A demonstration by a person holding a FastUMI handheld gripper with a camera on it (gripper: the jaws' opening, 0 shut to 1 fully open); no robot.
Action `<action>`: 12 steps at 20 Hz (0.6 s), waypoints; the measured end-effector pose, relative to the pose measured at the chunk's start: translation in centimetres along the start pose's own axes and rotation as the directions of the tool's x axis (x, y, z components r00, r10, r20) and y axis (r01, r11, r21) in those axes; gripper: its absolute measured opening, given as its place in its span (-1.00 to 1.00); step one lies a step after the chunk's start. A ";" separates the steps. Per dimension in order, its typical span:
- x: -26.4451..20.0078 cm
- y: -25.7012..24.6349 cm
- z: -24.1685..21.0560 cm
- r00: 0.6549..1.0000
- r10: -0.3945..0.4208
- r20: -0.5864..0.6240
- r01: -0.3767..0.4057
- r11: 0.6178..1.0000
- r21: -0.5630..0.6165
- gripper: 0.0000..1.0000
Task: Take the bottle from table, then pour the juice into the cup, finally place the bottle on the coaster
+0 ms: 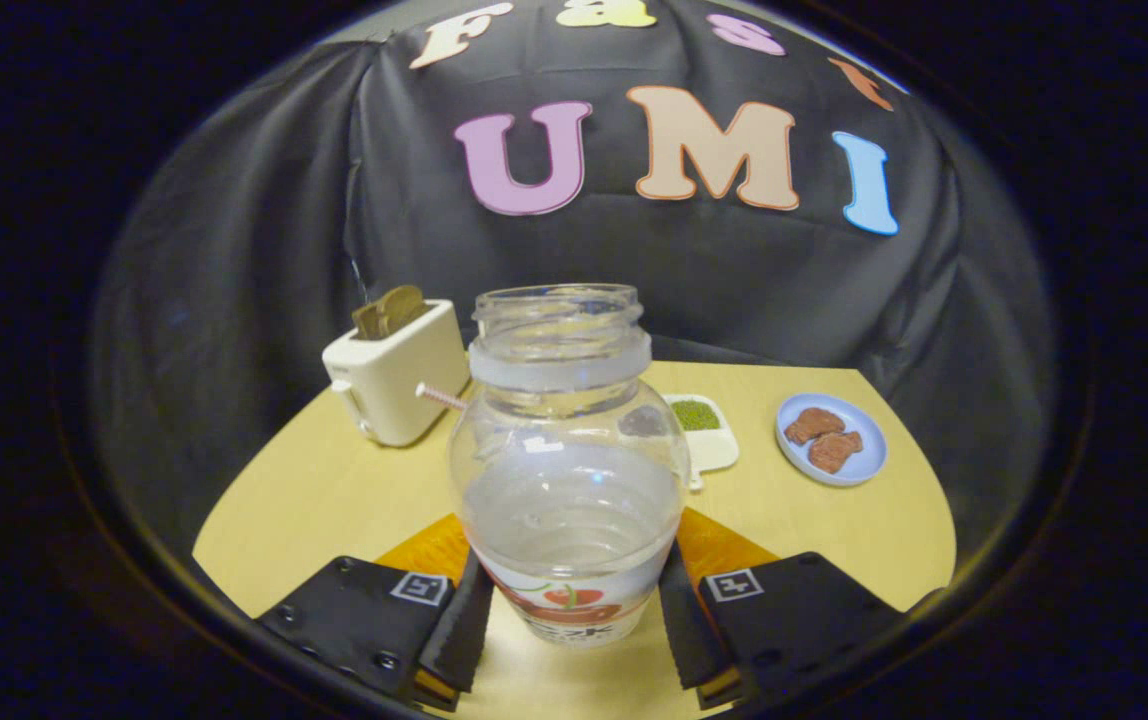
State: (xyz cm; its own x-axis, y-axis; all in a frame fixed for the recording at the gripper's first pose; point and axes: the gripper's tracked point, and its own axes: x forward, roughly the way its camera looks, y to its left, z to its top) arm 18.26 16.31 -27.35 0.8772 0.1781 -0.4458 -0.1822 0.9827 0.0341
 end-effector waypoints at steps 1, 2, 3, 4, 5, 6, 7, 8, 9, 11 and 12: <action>0.8 -0.1 0.3 1.000 0.008 0.016 -0.009 0.999 0.031 0.55; 1.6 -0.3 0.1 1.000 0.016 0.025 -0.018 0.998 0.061 0.55; 2.4 -0.3 0.0 0.999 0.024 0.032 -0.027 0.996 0.087 0.55; 3.2 -0.5 -0.3 0.999 0.028 0.042 -0.032 0.994 0.103 0.55; 4.0 -0.7 -0.8 0.998 0.028 0.049 -0.034 0.993 0.111 0.55; 4.7 -0.8 -1.4 0.998 0.027 0.057 -0.033 0.993 0.116 0.55; 5.3 -0.8 -1.9 0.998 0.031 0.061 -0.039 0.992 0.123 0.55; 6.0 -0.7 -2.6 0.998 0.032 0.061 -0.040 0.991 0.128 0.56; 6.5 -0.7 -3.2 0.998 0.031 0.060 -0.039 0.991 0.128 0.56; 7.8 -1.1 -4.0 0.998 0.008 0.062 -0.014 0.996 0.089 0.56; 8.3 -1.2 -4.5 0.998 -0.002 0.060 -0.002 0.998 0.067 0.57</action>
State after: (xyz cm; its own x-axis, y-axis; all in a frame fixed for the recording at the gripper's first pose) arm 23.79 16.37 -35.11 0.9028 0.1787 -0.3912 -0.1535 0.9836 0.0951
